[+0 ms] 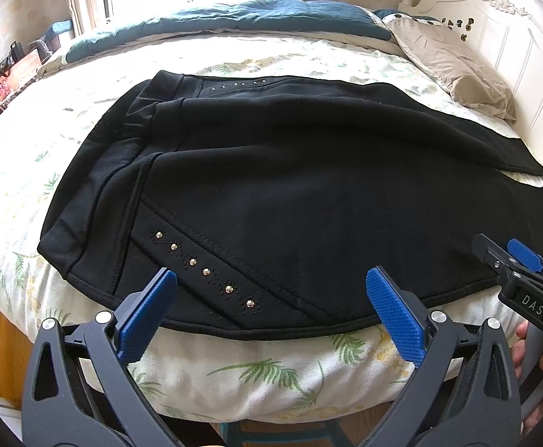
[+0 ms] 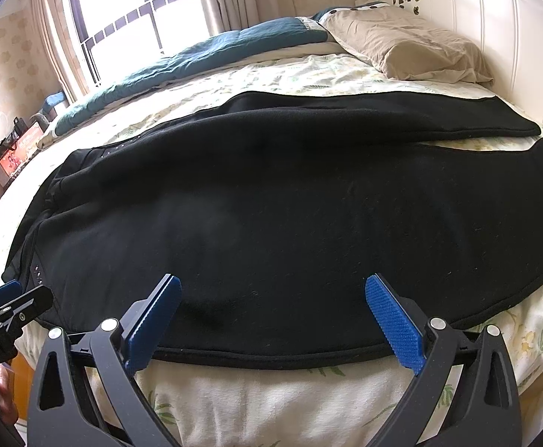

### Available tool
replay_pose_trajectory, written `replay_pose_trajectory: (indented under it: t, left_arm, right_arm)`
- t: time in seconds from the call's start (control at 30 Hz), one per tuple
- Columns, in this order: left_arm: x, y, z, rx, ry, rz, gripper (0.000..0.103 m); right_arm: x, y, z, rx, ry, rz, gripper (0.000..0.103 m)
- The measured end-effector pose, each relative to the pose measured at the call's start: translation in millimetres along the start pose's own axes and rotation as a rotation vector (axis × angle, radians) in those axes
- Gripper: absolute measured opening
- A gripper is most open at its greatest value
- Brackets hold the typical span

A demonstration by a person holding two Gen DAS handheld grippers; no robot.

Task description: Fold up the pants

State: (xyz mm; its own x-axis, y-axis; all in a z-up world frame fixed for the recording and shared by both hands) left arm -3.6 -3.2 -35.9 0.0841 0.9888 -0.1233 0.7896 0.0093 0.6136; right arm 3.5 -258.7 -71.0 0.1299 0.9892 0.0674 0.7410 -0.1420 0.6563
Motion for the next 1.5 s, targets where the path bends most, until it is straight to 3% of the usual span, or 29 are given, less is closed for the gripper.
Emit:
replay_pose_trajectory:
  t: [1.37, 1.5]
  left_arm:
    - [3.0, -1.2, -2.9, -0.014, 0.019, 0.007, 0.101]
    - [3.0, 6.1, -3.7, -0.02, -0.06, 0.039, 0.101]
  right_arm:
    - [9.4, -4.6, 1.0, -0.005, -0.001, -0.004, 0.099]
    - [12.8, -4.7, 1.3, -0.001, 0.005, -0.012, 0.099]
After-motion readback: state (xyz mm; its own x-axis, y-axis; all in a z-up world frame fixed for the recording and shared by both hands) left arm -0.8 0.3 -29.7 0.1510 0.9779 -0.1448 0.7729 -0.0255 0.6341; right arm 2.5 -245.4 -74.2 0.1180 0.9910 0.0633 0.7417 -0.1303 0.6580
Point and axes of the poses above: each gripper's, at about its wrist camera, not at the fingertips, and z roughly the way its jaws point, x to its left, y to its top, the point moved 5 cm from there along z, roughly the way its jaws point, and after that the axes turned 6 degrees about -y, right-handed, at the moved point
